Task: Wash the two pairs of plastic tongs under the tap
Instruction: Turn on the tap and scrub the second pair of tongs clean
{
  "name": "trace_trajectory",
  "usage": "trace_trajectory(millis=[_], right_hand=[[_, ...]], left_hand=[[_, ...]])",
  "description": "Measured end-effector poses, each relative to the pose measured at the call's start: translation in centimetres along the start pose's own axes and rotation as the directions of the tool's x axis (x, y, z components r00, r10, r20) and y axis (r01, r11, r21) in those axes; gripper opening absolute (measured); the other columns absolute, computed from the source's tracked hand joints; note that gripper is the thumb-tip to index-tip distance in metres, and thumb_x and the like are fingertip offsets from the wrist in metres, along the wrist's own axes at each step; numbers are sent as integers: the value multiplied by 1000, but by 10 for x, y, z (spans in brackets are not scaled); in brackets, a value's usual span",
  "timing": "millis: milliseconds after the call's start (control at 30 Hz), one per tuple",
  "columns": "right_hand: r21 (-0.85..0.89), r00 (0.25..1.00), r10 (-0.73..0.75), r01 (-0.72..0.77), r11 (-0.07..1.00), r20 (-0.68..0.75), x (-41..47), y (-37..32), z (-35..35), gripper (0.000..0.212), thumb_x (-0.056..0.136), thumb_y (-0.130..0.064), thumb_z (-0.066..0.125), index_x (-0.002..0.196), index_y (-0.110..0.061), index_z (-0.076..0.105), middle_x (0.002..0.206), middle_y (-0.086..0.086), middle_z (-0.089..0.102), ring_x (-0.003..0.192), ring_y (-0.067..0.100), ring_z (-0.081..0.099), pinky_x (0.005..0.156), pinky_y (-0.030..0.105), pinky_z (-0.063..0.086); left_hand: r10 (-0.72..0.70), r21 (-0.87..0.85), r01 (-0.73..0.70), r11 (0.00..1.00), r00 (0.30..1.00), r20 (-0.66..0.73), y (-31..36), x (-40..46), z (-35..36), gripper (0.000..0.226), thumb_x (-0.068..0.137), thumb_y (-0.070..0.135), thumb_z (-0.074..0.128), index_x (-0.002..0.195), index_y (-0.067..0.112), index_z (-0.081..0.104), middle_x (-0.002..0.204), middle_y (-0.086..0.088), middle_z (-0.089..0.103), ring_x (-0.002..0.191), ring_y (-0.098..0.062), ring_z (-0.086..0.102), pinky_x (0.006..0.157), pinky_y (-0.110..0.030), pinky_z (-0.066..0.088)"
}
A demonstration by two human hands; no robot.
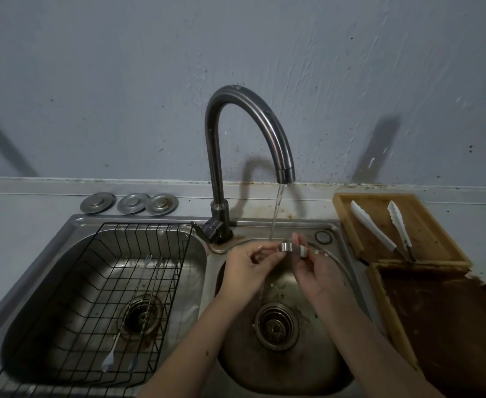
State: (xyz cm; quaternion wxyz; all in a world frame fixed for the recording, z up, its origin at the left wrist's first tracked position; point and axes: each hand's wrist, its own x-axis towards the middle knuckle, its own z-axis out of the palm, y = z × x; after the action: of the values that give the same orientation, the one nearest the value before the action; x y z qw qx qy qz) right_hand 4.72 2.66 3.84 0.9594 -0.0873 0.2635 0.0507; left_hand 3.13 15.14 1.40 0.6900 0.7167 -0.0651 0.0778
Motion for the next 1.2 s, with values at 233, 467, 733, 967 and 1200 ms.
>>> trace_trajectory(millis=[233, 467, 733, 967, 1200], right_hand=[[-151, 1000, 20, -17, 988, 16, 0, 15, 7, 13, 95, 1, 41, 98, 4, 54, 112, 22, 58, 107, 27, 59, 85, 40, 52], [-359, 988, -51, 101, 928, 147, 1, 22, -1, 27, 91, 5, 46, 117, 5, 51, 110, 24, 62, 92, 24, 68, 66, 31, 61], [-854, 930, -120, 366, 369, 347, -2, 29, -33, 43, 77, 15, 58, 114, -4, 48, 96, 11, 73, 93, 21, 71, 78, 35, 57], [-886, 926, -38, 372, 275, 377, 2, 28, -28, 20, 88, 4, 51, 106, -5, 52, 96, 12, 72, 87, 18, 72, 73, 34, 59], [-923, 929, -98, 368, 112, 358, 8, 22, -28, 11, 90, -5, 54, 99, -5, 61, 88, 8, 74, 81, 16, 73, 73, 38, 60]], left_hand=[[-97, -21, 95, 995, 989, -111, 14, 5, -13, 26, 90, 18, 58, 70, 10, 72, 58, -5, 68, 54, -13, 59, 55, -23, 48], [-204, 232, 201, 952, 979, -10, 12, 3, -28, 16, 89, 25, 59, 80, 13, 64, 72, -7, 69, 70, -18, 64, 71, -25, 51], [-289, 601, 142, 787, 945, 155, -6, -6, -29, 36, 90, 21, 57, 56, 27, 48, 55, 11, 48, 54, -2, 43, 50, -12, 33], [-385, 568, 244, 786, 912, 142, -7, -7, -29, 26, 86, 19, 61, 60, 19, 56, 60, 3, 52, 57, -7, 45, 56, -21, 35], [-384, 621, 207, 756, 909, 165, -4, -7, -22, 20, 87, 18, 57, 74, 9, 70, 66, 2, 59, 62, -7, 51, 52, -12, 34]])
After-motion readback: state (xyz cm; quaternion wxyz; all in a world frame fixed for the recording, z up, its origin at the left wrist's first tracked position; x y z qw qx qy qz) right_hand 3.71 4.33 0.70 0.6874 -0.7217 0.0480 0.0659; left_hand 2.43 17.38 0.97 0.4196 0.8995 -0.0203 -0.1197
